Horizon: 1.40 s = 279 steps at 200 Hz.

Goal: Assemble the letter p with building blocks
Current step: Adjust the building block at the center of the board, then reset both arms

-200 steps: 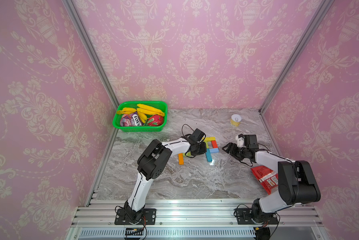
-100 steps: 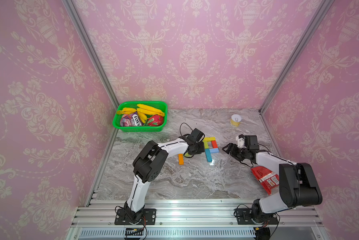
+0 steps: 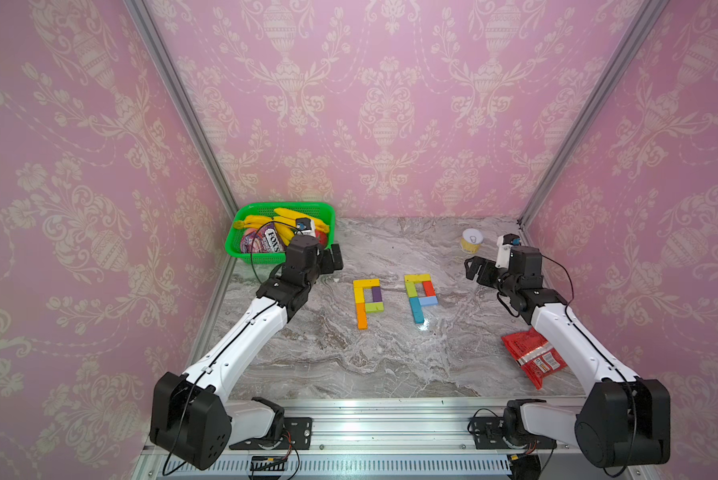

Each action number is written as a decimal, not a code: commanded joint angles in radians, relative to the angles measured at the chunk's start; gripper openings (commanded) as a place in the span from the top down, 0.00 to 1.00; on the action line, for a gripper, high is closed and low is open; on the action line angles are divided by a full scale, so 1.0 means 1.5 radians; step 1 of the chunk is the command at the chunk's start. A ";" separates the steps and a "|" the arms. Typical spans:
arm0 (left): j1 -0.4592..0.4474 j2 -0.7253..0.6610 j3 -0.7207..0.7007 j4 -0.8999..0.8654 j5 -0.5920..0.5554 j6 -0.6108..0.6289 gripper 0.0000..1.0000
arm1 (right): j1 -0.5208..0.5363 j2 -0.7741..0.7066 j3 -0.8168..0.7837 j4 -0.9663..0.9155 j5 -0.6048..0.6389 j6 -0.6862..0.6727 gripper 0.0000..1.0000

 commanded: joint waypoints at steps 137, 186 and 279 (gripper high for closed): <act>0.237 0.174 -0.354 0.565 0.093 0.138 0.01 | 0.001 0.077 -0.310 0.514 0.178 -0.196 0.00; 0.172 0.227 -0.380 0.658 0.110 0.225 0.01 | -0.003 0.170 -0.367 0.717 0.126 -0.193 0.00; 0.177 0.228 -0.369 0.632 0.077 0.205 0.01 | -0.016 0.167 -0.355 0.690 0.099 -0.189 0.00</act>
